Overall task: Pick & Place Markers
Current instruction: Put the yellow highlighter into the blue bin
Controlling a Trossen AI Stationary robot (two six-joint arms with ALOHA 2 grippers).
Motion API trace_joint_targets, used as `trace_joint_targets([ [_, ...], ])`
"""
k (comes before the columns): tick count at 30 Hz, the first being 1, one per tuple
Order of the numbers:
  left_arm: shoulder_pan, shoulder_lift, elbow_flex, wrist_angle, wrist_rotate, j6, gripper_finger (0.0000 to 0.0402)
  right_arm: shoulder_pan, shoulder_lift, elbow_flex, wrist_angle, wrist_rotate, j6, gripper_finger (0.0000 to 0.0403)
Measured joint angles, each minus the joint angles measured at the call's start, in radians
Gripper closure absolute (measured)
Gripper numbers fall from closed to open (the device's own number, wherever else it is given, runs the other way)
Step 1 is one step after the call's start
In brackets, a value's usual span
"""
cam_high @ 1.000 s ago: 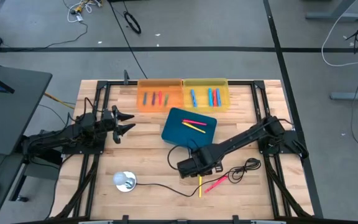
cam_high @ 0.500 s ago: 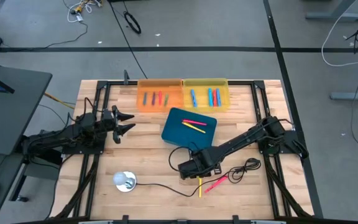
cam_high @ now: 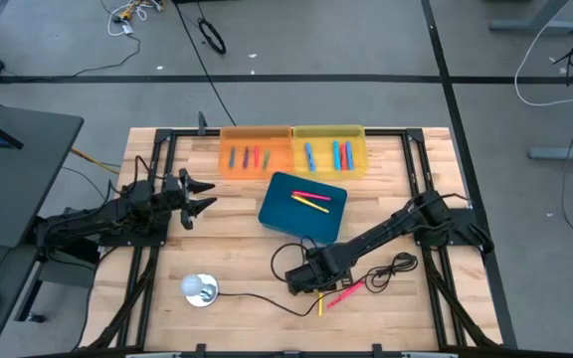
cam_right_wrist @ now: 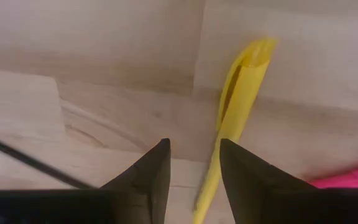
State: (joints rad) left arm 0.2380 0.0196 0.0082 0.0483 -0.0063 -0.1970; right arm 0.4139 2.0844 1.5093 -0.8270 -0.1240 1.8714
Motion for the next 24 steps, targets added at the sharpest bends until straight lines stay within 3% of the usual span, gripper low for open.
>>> trace_joint_targets([
  [14, 0.0, 0.0, 0.0, 0.0, 0.0, 0.0, 0.0179, 0.01, 0.02, 0.005, 0.007, -0.002, 0.006, 0.0263],
  [24, 0.0, 0.0, 0.0, 0.0, 0.0, 0.0, 0.0179, 0.012, 0.023, 0.037, -0.091, 0.016, -0.005, 0.0263],
])
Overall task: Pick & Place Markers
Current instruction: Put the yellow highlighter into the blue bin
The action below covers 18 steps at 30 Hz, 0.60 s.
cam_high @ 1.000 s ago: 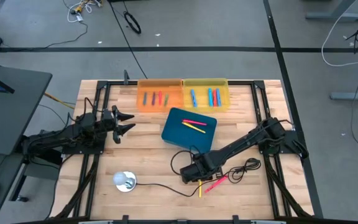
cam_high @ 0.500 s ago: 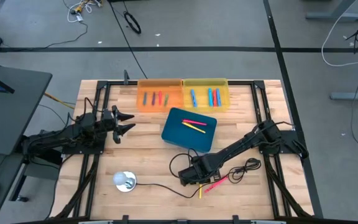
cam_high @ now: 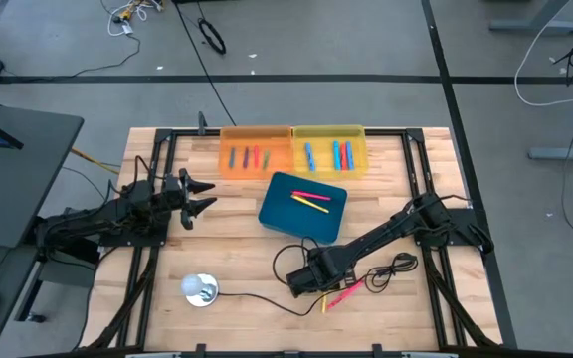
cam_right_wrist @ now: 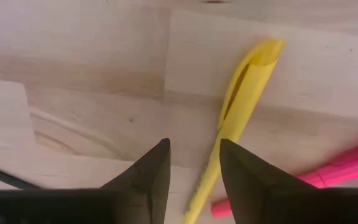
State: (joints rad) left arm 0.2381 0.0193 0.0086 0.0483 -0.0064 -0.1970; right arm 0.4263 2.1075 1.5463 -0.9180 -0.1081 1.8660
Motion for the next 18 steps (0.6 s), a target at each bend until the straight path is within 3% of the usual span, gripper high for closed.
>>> trace_joint_targets([
  [18, 0.0, 0.0, 0.0, 0.0, 0.0, 0.0, 0.0179, 0.03, -0.005, -0.009, -0.033, -0.055, 0.072, 0.0263],
])
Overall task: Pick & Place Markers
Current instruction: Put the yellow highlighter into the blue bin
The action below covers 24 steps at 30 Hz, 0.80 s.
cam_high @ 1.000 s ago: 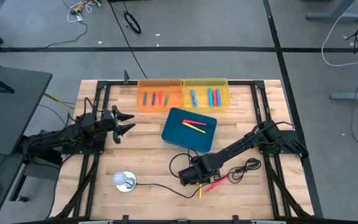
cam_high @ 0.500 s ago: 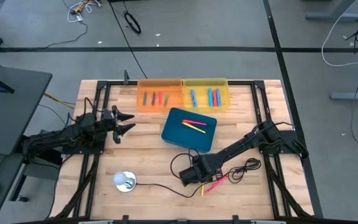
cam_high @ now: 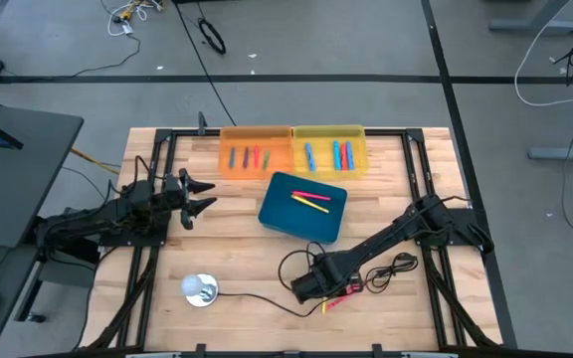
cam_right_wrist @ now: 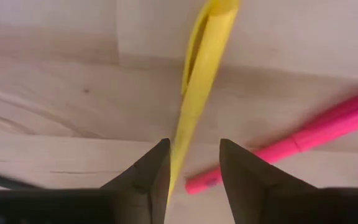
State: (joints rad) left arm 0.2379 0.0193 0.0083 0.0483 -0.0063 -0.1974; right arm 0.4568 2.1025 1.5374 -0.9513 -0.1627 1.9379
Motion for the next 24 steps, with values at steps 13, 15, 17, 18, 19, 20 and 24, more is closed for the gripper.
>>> trace_joint_targets([
  [13, 0.0, 0.0, 0.0, 0.0, 0.0, 0.0, 0.0179, -0.038, -0.004, -0.079, 0.14, 0.008, -0.053, 0.0263],
  [15, 0.0, 0.0, 0.0, 0.0, 0.0, 0.0, 0.0179, -0.039, -0.005, -0.088, 0.149, 0.0, -0.052, 0.0263],
  [17, 0.0, 0.0, 0.0, 0.0, 0.0, 0.001, 0.0179, -0.038, -0.005, -0.088, 0.148, 0.002, -0.054, 0.0268],
  [18, 0.0, 0.0, 0.0, 0.0, 0.0, 0.0, 0.0179, -0.038, -0.005, -0.088, 0.148, 0.002, -0.058, 0.0273],
  [19, 0.0, 0.0, 0.0, 0.0, 0.0, 0.0, 0.0179, -0.038, -0.005, -0.088, 0.146, 0.002, -0.06, 0.028],
  [20, 0.0, 0.0, 0.0, 0.0, 0.0, 0.0, 0.0179, -0.038, -0.005, -0.089, 0.143, 0.002, -0.061, 0.029],
  [24, 0.0, 0.0, 0.0, 0.0, 0.0, 0.0, 0.0179, -0.038, -0.005, -0.089, 0.13, 0.002, -0.07, 0.0345],
])
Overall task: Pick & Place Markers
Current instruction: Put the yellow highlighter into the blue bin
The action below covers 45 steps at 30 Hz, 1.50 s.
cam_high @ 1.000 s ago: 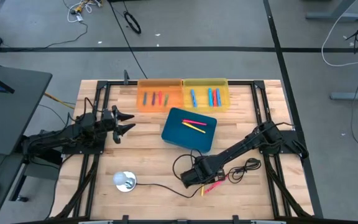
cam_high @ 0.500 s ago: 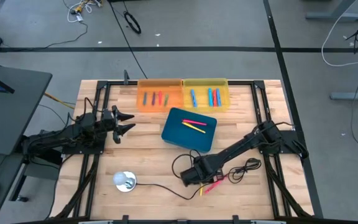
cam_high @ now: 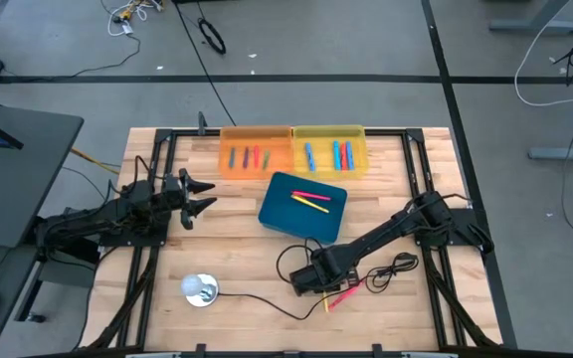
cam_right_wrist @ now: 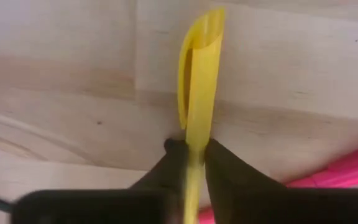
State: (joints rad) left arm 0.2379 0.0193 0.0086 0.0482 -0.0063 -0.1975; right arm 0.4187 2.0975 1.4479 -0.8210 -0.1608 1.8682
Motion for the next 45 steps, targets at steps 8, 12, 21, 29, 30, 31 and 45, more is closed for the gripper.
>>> trace_joint_targets([
  [8, 0.0, 0.0, 0.0, 0.0, 0.0, 0.0, 0.0179, -0.002, 0.001, 0.0, -0.002, 0.013, -0.026, 0.0376],
  [12, 0.0, 0.0, 0.0, 0.0, 0.0, 0.0, 0.0179, -0.01, -0.006, -0.001, -0.011, 0.014, -0.05, 0.0379],
  [21, 0.0, 0.0, 0.0, 0.0, 0.0, 0.0, 0.0179, -0.065, -0.071, -0.005, -0.07, 0.111, -0.193, 0.039],
  [29, 0.0, 0.0, 0.0, 0.0, 0.0, 0.0, 0.0179, -0.111, -0.113, -0.003, -0.092, 0.138, -0.336, 0.039],
  [30, 0.0, 0.0, 0.0, 0.0, 0.0, 0.0, 0.0179, -0.115, -0.116, -0.003, -0.09, 0.134, -0.353, 0.039],
  [31, 0.0, 0.0, 0.0, 0.0, 0.0, 0.0, 0.0179, -0.117, -0.12, -0.002, -0.089, 0.134, -0.368, 0.0391],
  [45, 0.0, 0.0, 0.0, 0.0, 0.0, 0.001, 0.0179, -0.149, -0.127, 0.125, -0.188, 0.068, -0.81, 0.0391],
])
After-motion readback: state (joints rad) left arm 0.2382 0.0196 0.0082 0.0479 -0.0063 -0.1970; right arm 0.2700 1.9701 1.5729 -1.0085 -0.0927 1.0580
